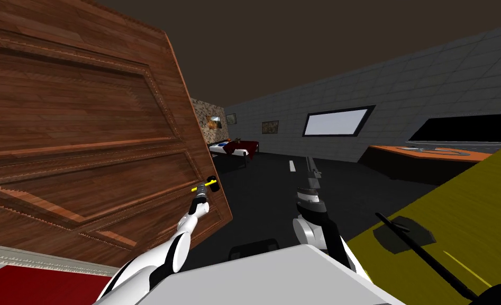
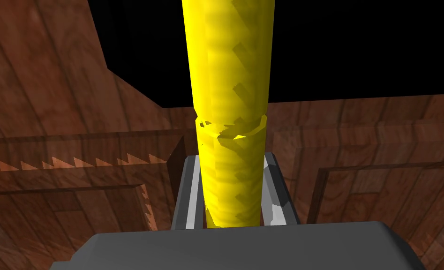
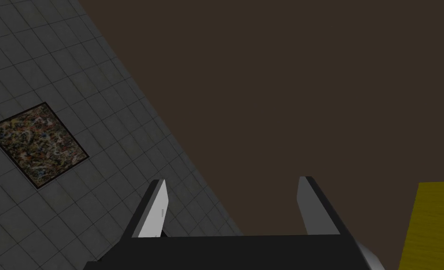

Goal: Push the door open

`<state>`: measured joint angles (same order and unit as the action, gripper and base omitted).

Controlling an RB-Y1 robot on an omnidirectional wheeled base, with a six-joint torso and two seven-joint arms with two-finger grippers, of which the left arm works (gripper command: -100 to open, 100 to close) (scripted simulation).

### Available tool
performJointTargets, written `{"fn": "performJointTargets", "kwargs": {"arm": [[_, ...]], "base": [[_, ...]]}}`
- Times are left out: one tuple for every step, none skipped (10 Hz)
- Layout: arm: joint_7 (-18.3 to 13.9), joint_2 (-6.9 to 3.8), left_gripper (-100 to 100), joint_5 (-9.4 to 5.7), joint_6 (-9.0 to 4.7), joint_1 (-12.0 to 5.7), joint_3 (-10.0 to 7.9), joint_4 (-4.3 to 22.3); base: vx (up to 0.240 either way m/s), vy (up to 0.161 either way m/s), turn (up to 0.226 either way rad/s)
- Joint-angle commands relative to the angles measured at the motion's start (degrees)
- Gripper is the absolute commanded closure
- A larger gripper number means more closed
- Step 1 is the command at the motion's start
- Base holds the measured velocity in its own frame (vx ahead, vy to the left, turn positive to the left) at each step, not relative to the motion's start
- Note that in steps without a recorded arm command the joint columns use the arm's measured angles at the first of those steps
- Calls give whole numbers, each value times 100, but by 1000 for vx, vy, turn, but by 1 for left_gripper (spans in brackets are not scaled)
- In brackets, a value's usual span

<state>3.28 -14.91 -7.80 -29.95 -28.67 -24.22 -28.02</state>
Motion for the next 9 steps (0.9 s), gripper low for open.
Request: {"fn": "performJointTargets", "kwargs": {"arm": [[44, -56, 100, -34, -19, -2, -85, 5], [44, -56, 100, -34, -19, -2, -85, 5], [69, -96, 100, -64, -23, 13, -155, 11], [80, -113, 100, -77, -25, 19, -185, 14], [92, -133, 100, -92, -27, 26, -219, 17], [105, -152, 100, -106, -29, 33, -252, 20], [97, -141, 100, -101, 9, 91, -243, -21], [141, -197, 100, -144, -3, 114, -354, -16], [152, -207, 100, -153, -5, 118, -377, -14]], "base": [[186, -67, 65], [131, -54, 50], [142, -92, 48], [145, -92, 65], [142, -52, 57], [146, -35, 40], [62, -9, 37], [121, -12, 44], [172, -40, 48]]}}
